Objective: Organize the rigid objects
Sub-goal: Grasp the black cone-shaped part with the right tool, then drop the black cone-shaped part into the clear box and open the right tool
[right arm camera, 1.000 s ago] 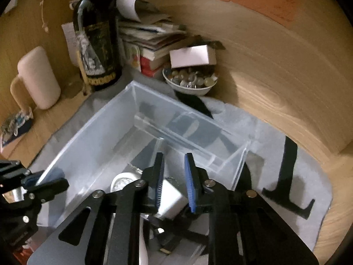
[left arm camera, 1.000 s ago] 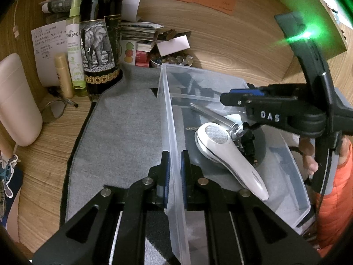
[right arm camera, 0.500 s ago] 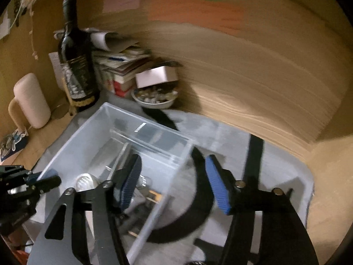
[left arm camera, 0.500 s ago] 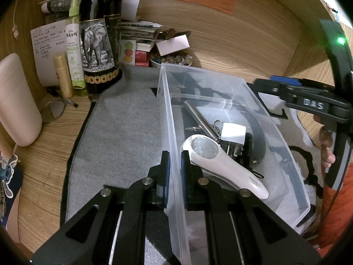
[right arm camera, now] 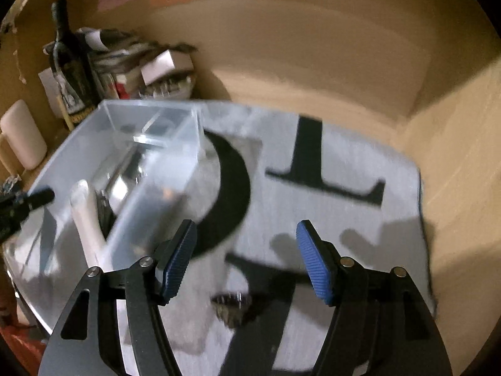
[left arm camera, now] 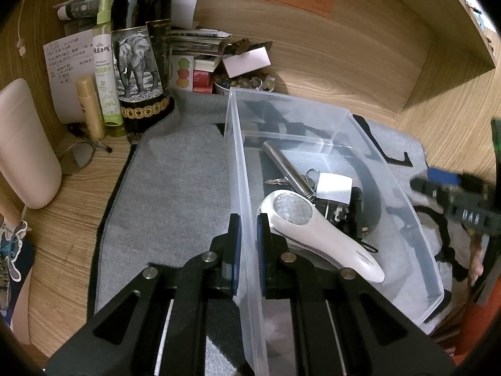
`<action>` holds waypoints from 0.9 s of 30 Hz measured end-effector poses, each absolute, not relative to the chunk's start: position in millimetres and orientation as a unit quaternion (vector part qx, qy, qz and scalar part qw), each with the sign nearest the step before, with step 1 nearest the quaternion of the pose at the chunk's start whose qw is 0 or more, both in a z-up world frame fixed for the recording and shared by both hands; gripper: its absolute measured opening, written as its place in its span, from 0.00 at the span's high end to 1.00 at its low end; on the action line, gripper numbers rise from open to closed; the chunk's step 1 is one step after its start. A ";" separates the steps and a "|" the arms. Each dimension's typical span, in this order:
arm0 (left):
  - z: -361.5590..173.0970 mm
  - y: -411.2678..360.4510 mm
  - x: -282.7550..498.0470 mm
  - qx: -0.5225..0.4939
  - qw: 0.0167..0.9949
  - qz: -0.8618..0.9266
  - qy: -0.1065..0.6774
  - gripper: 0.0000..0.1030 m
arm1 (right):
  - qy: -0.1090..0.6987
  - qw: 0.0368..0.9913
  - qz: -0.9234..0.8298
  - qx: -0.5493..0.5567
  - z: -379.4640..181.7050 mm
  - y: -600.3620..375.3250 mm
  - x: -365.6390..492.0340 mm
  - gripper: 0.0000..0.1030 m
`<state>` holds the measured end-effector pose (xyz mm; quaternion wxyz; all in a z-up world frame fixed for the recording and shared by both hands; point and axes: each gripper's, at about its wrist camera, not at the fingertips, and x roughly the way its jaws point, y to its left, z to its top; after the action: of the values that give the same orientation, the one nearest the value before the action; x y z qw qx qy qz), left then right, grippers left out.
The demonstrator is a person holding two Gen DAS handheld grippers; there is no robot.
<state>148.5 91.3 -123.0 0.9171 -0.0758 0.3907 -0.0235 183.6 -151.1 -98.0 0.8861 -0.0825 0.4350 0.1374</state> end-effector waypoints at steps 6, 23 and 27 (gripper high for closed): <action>-122.8 91.2 147.5 -0.073 0.917 -0.024 0.392 0.92 | 0.471 0.873 0.124 -0.033 -123.9 -169.3 165.9 0.39; -122.9 92.2 147.1 -0.073 0.916 -0.022 0.393 0.92 | 0.429 0.894 0.124 -0.026 -112.9 -168.0 156.3 0.71; -123.1 92.5 147.0 -0.074 0.916 -0.022 0.393 0.92 | 0.402 0.905 0.134 -0.036 -93.9 -157.7 160.3 0.71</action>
<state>147.0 92.5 -123.1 0.9163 -0.0740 0.3929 -0.0223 160.3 -157.7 -93.9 0.9052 -0.0361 0.4017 0.1336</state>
